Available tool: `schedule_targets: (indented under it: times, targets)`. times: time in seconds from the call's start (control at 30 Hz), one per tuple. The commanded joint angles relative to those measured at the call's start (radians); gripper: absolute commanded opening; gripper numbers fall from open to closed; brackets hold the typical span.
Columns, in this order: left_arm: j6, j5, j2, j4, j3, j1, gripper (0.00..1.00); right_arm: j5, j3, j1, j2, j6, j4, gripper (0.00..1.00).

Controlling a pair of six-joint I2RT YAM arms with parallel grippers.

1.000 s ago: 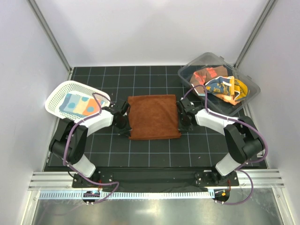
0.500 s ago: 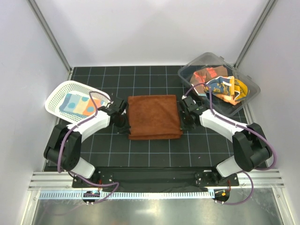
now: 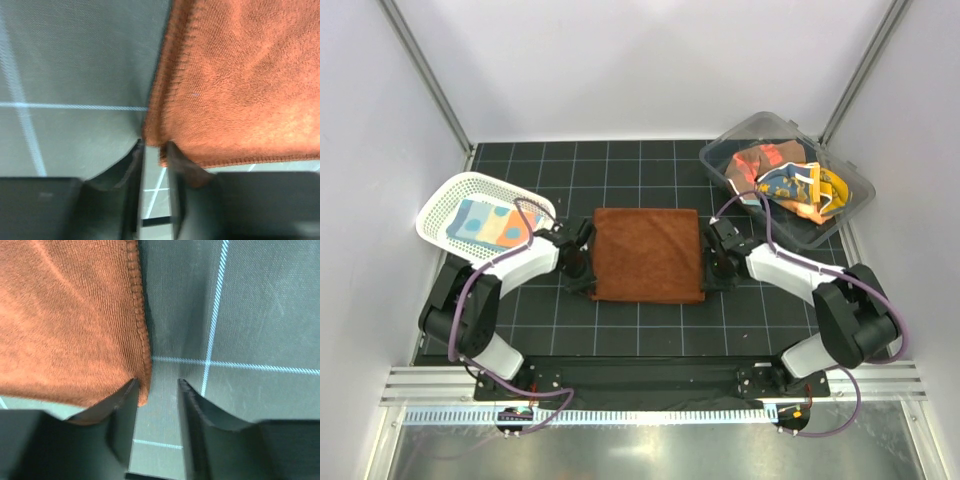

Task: Fold and stack the towels
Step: Fold the towel

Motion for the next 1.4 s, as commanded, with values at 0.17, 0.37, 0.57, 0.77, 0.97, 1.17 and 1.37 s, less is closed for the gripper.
schedule_targets:
  times: [0.17, 0.37, 0.57, 0.77, 0.97, 1.17, 1.37]
  targets:
    - [0.105, -0.221, 0.027, -0.246, 0.348, 0.025, 0.49, -0.008, 0.178, -0.039, -0.044, -0.043, -0.072, 0.53]
    - [0.282, -0.092, 0.239, -0.188, 0.661, 0.083, 0.54, -0.142, 0.348, -0.125, 0.105, -0.268, 0.051, 0.65]
    - [0.509, 0.021, 0.457, -0.186, 0.913, 0.144, 0.54, -0.174, 0.611, -0.157, 0.312, -0.510, 0.036, 0.71]
    - [0.632, 0.042, 0.593, -0.206, 1.022, 0.172, 0.55, -0.159, 0.781, -0.179, 0.461, -0.667, -0.009, 0.66]
    - [0.711, 0.124, 0.670, -0.201, 1.084, 0.186, 0.54, -0.215, 0.889, -0.194, 0.581, -0.782, -0.076, 0.59]
    - [0.758, 0.121, 0.710, -0.189, 1.110, 0.189, 0.55, -0.266, 0.924, -0.210, 0.639, -0.807, -0.059, 0.59]
    - [0.794, 0.141, 0.734, -0.181, 1.129, 0.190, 0.53, -0.291, 0.953, -0.214, 0.677, -0.823, -0.058, 0.56]
